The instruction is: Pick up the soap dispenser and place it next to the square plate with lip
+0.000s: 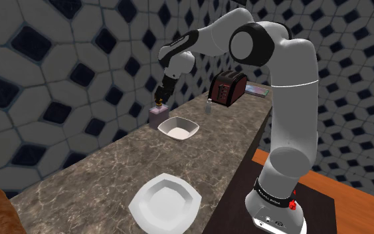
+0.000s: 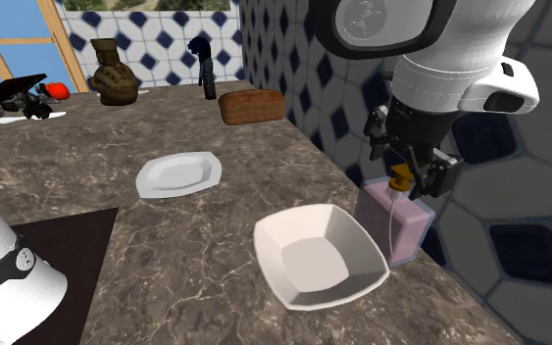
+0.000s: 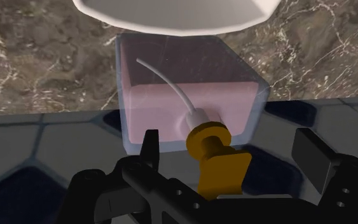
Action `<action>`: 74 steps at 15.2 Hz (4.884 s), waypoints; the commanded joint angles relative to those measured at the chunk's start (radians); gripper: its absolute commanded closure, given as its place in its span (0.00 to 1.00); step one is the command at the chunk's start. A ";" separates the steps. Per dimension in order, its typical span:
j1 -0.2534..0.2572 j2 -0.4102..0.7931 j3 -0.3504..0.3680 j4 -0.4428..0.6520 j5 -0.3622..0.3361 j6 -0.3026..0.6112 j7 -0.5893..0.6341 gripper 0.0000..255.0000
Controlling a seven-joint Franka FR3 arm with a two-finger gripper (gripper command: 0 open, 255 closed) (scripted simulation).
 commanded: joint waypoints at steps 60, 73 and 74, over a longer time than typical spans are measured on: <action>-0.042 -0.022 -0.034 0.634 -0.087 -0.621 0.228 1.00; 0.045 -0.113 -0.012 0.606 -0.129 -0.646 0.343 1.00; 0.066 -0.140 -0.005 0.568 -0.141 -0.627 0.362 1.00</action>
